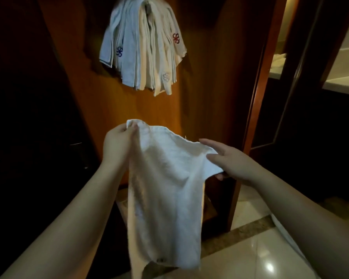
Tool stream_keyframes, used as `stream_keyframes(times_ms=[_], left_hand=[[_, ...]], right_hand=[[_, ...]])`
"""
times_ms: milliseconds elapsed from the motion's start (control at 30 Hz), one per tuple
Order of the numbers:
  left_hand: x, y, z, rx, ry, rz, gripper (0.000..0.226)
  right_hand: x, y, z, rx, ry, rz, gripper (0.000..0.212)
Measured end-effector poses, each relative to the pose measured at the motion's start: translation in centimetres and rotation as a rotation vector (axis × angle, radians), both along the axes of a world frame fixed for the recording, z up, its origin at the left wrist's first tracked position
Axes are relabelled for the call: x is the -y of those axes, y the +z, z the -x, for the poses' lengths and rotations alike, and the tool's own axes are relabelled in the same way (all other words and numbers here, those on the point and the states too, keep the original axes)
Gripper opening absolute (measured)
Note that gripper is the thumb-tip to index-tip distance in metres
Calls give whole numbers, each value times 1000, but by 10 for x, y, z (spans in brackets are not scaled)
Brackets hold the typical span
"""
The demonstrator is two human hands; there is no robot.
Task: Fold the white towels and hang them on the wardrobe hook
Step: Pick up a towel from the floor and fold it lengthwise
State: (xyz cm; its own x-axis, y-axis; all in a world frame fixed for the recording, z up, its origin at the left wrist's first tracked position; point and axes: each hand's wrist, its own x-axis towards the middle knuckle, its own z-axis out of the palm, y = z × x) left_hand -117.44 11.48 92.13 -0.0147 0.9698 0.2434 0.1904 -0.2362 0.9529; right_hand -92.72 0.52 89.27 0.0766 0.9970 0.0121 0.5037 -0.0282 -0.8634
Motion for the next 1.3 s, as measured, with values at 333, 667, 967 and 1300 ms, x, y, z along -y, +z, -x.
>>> stream_keyframes(times_ms=[333,667,967,1300], left_hand=[[59,-11,-26,151,-337,155,33],[72,-11,-30,230,-494,140,31],[77,-3,-35,246,-640,120,35],[85,2,-40,-31,-692,-52,21]], right_hand=[[14,39,44,-190,226,-71,26],[25,46,61,-50,-9,-308,10],[35,60,60,-112,-88,-357,14],[36,66,47,-100,-73,-242,13]])
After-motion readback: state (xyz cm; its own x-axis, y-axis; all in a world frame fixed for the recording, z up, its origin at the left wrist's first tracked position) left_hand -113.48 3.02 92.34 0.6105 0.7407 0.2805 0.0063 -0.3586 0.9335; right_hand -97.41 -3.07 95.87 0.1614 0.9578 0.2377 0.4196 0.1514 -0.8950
